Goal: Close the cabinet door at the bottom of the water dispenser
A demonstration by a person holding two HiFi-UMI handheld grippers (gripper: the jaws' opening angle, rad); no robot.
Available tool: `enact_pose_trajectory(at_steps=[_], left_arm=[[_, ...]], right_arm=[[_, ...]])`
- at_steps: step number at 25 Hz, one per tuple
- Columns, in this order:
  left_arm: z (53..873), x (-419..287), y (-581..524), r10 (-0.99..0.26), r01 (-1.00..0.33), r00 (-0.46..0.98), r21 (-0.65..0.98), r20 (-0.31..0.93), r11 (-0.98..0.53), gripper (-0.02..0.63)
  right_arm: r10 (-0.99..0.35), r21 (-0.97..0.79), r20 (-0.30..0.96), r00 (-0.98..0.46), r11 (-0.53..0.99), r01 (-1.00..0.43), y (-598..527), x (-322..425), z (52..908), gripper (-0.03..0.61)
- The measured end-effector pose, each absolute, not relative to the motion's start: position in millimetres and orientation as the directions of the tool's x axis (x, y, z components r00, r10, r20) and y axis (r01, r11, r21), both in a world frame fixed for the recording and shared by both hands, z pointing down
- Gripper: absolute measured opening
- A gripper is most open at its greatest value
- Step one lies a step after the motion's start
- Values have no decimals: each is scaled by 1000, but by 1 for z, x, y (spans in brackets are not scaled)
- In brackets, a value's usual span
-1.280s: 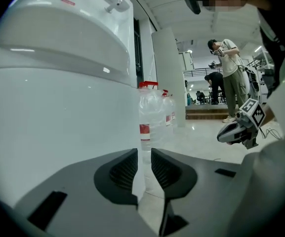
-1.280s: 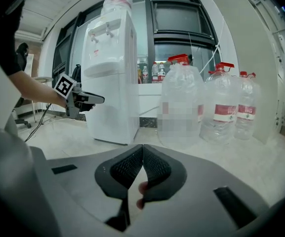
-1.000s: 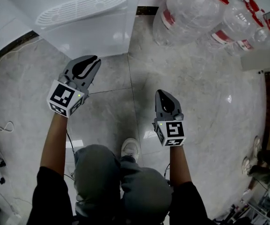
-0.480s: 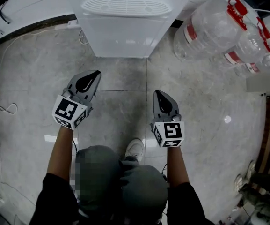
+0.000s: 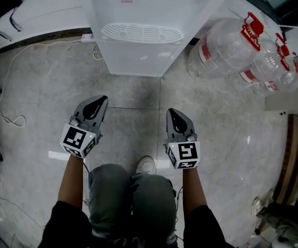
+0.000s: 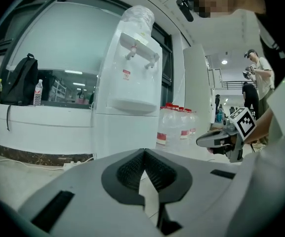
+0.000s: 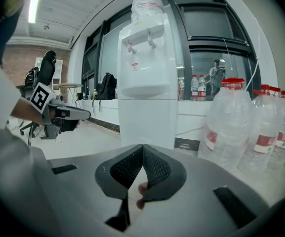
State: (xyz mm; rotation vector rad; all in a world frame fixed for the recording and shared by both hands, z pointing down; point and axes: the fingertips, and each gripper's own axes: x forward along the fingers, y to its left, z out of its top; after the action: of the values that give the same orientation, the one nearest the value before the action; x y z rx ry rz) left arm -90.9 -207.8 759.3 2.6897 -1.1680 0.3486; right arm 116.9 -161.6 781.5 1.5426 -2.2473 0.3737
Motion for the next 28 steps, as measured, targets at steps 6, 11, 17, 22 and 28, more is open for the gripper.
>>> enact_pose_trajectory(at_steps=[6,11,17,22,28], left_arm=[[707,-96,-200,-698,-752,641,78,319,-655,14],[658,-96,-193,-699,-760,631,87,336,-644,14],[584,-96,-172,-698,-769,627,133,346,-625,14],[524,-103,-156,-709,-790,607,173,359,-588,14],[441,-107,-137,-714,-794,606,209,350,-571,14]], right_arm=[[-820,5,462,-337,382,-924,-167,115,720,12],[-812,-1,471,-345,390,-921,-169,110,667,12],[-829,-43,447,-336,355,-934,-162,109,579,12],[-816,-43,464,-345,369,-929,-148,101,516,12],[-821,-7,431,-373,411,-912,-130,91,439,12]])
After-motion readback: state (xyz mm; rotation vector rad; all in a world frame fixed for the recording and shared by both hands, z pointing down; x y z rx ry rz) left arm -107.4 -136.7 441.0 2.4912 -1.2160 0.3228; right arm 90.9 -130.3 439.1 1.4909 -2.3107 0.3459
